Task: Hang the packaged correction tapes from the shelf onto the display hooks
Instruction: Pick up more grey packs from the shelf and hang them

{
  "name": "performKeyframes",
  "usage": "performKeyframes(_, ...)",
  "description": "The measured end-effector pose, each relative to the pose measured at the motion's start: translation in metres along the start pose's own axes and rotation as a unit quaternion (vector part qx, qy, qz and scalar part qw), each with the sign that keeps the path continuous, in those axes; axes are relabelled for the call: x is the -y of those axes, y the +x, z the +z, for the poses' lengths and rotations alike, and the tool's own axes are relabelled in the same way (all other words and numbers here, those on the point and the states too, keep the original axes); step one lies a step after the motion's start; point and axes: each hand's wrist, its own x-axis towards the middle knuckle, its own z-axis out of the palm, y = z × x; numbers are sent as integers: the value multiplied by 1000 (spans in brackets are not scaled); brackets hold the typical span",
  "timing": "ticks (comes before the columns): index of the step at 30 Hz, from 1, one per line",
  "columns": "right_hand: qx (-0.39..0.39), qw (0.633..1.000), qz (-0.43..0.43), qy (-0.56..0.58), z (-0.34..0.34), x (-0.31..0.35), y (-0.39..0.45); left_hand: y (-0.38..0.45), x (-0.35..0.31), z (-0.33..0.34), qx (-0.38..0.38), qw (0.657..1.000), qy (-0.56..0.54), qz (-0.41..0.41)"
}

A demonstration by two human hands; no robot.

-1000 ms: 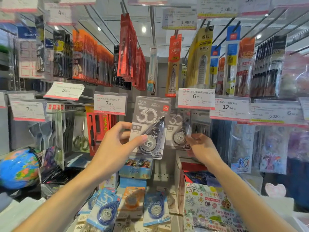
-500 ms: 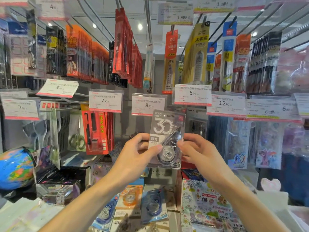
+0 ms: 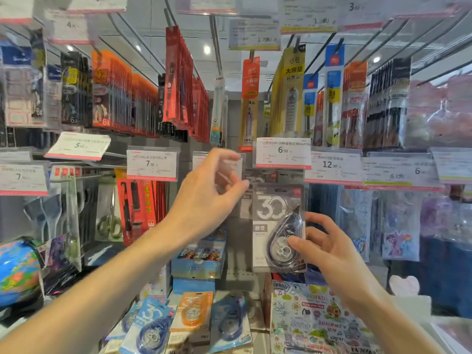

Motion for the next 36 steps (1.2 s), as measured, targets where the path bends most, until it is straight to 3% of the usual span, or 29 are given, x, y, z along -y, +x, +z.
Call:
performKeyframes(4,-7,1000,-13,-6,-3,-5,-4,26,-18,2,28,993,86,81)
performKeyframes(9,-18,999,-46,-10,0,-4,-4,34,-25,-2,-2,990,71,123)
performKeyframes(15,-31,996,-86,-19,9,4,2,34,-30,-4,-10,993,56,108)
performKeyframes(36,-77,993,-70,-59,24,9,18,26,-17,-11,22,994,32,99)
